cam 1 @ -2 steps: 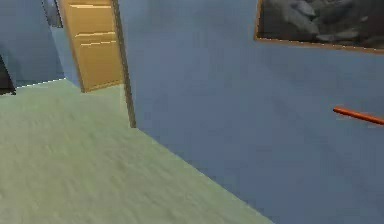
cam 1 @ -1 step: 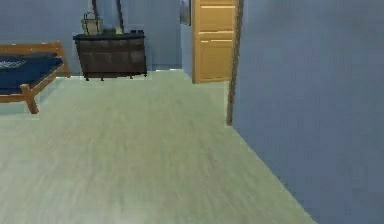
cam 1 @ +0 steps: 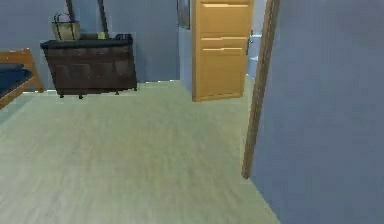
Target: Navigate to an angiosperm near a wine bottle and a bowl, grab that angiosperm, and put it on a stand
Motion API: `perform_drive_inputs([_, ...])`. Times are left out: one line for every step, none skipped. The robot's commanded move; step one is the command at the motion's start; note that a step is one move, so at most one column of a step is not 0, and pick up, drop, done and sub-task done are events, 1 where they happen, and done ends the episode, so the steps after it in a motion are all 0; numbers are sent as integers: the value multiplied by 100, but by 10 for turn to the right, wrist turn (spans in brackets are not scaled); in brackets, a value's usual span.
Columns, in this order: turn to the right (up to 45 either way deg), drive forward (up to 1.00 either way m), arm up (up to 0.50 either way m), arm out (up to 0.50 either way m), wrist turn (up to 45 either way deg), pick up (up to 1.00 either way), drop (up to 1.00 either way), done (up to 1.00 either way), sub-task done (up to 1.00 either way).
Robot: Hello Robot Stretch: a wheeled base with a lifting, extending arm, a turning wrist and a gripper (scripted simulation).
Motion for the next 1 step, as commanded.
perform_drive_inputs([0,100,0,0,0,0,0,0,0])
